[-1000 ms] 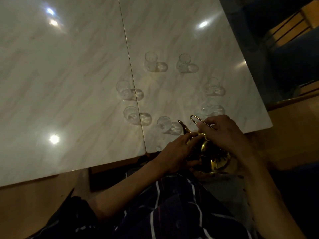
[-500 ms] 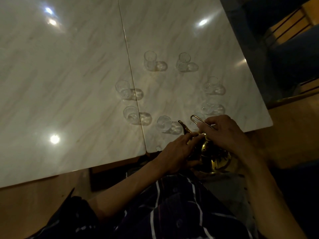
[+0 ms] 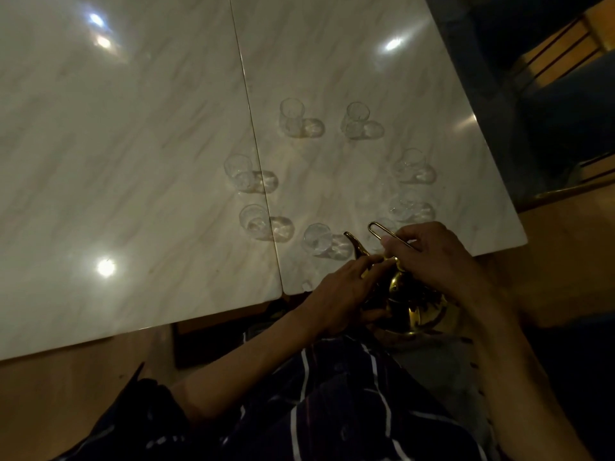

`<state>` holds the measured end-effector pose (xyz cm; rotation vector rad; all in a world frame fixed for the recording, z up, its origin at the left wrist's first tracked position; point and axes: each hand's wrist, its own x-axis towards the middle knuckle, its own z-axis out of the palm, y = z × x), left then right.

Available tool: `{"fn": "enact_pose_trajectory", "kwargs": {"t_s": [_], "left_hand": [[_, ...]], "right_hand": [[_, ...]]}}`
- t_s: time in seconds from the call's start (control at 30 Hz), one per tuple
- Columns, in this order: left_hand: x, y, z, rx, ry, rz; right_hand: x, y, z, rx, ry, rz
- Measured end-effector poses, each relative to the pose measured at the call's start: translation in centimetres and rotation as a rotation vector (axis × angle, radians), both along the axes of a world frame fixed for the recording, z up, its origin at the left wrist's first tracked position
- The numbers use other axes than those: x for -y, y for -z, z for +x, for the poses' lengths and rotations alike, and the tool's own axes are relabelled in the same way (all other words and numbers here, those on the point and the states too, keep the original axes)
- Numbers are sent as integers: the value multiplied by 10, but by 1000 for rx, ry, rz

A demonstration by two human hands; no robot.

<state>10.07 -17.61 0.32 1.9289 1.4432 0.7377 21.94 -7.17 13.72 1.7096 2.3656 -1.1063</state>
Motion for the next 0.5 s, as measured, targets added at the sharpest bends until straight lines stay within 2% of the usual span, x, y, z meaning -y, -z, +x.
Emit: {"fn": "enact_pose_trajectory", "kwargs": {"t_s": [0.5], "left_hand": [[4,-1,0,7,-14,8]], "right_hand": [[4,-3,-1,5,-26,20]]}}
